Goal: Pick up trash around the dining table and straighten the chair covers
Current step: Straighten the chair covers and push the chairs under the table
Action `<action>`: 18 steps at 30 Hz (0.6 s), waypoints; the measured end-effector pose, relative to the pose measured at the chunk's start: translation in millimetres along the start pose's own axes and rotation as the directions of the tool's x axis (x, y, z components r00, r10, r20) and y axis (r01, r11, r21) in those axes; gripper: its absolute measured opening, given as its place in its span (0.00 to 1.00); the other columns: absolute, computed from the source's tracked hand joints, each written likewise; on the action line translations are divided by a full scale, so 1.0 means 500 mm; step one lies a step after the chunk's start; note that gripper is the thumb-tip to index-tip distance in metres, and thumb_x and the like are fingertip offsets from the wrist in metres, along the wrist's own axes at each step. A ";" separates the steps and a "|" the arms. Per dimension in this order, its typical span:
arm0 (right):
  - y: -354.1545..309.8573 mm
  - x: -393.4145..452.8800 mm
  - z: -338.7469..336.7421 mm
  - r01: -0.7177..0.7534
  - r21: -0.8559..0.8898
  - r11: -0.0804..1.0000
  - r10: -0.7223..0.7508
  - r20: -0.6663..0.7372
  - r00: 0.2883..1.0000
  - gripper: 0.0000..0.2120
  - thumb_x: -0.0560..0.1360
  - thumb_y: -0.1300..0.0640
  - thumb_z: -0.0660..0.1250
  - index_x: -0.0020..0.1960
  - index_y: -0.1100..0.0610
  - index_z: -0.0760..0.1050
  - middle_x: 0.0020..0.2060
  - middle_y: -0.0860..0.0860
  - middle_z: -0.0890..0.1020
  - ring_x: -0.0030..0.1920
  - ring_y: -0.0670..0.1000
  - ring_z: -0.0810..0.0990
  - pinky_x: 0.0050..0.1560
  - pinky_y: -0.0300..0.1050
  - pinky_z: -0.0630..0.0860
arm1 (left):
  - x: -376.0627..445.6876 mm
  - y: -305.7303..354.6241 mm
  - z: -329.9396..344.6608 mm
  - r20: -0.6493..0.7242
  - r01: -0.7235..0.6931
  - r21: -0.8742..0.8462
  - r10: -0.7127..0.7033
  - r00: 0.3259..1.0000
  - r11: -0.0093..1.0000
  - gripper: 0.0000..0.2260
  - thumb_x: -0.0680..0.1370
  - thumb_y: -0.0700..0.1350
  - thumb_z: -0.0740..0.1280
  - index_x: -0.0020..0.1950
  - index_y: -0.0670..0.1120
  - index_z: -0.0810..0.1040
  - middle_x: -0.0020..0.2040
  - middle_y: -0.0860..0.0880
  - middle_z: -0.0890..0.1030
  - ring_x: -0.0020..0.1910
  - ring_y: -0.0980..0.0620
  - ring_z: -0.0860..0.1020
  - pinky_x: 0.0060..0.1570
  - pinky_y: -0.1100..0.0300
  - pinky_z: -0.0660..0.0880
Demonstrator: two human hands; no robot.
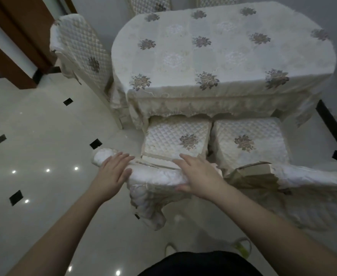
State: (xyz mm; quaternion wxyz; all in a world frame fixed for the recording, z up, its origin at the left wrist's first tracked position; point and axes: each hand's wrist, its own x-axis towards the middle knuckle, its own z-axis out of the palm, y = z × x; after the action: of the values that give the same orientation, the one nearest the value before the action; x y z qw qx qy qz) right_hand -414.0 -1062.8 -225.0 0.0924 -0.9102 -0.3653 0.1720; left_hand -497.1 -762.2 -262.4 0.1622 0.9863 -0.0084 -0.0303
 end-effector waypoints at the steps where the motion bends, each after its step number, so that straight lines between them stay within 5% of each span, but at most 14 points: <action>1: -0.019 0.008 0.025 -0.006 -0.020 1.000 0.006 0.023 1.000 0.42 0.69 0.36 0.69 0.75 0.51 0.56 0.73 0.55 0.63 0.71 0.55 0.64 0.69 0.51 0.61 | 0.005 -0.018 -0.008 0.042 -0.047 0.003 0.046 0.998 0.999 0.30 0.78 0.67 0.44 0.72 0.52 0.67 0.72 0.51 0.69 0.74 0.52 0.60 0.72 0.51 0.54; 5: -0.032 0.034 0.075 -0.079 -0.027 0.996 0.079 -0.022 0.997 0.32 0.70 0.47 0.70 0.70 0.53 0.64 0.64 0.53 0.74 0.65 0.55 0.72 0.64 0.50 0.67 | 0.033 -0.065 -0.035 0.205 -0.239 -0.007 0.236 0.950 0.971 0.40 0.68 0.73 0.61 0.75 0.53 0.63 0.72 0.56 0.64 0.73 0.56 0.59 0.72 0.51 0.53; 8: -0.022 0.049 0.076 -0.089 -0.014 0.996 0.087 -0.091 0.992 0.21 0.71 0.54 0.67 0.63 0.50 0.73 0.62 0.50 0.78 0.65 0.54 0.73 0.60 0.49 0.69 | 0.045 -0.128 -0.036 0.185 -0.204 0.132 0.178 0.966 0.970 0.38 0.67 0.58 0.75 0.74 0.54 0.64 0.72 0.56 0.66 0.72 0.53 0.62 0.71 0.48 0.56; 12: -0.023 0.055 0.078 -0.129 -0.025 0.991 0.125 -0.119 0.985 0.11 0.71 0.52 0.63 0.53 0.46 0.77 0.46 0.48 0.83 0.48 0.53 0.81 0.43 0.46 0.72 | 0.084 -0.163 -0.024 0.043 -0.109 0.167 0.103 0.994 0.980 0.20 0.65 0.43 0.77 0.55 0.49 0.78 0.53 0.49 0.81 0.55 0.45 0.79 0.59 0.50 0.68; 18: 0.004 0.064 0.042 -0.150 -0.033 0.988 0.147 -0.076 0.986 0.14 0.74 0.50 0.62 0.59 0.44 0.76 0.52 0.47 0.82 0.52 0.53 0.80 0.45 0.46 0.74 | 0.110 -0.123 -0.022 -0.043 -0.143 0.245 0.158 0.987 0.959 0.11 0.61 0.36 0.73 0.37 0.47 0.75 0.33 0.50 0.78 0.33 0.46 0.76 0.35 0.59 0.60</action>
State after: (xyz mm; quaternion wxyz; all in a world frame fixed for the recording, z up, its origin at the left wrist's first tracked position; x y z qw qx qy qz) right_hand -399.1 -1041.1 -252.7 0.0750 -0.9422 -0.2959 0.1379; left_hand -441.0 -701.7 -274.9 0.0430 0.9956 -0.0819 0.0140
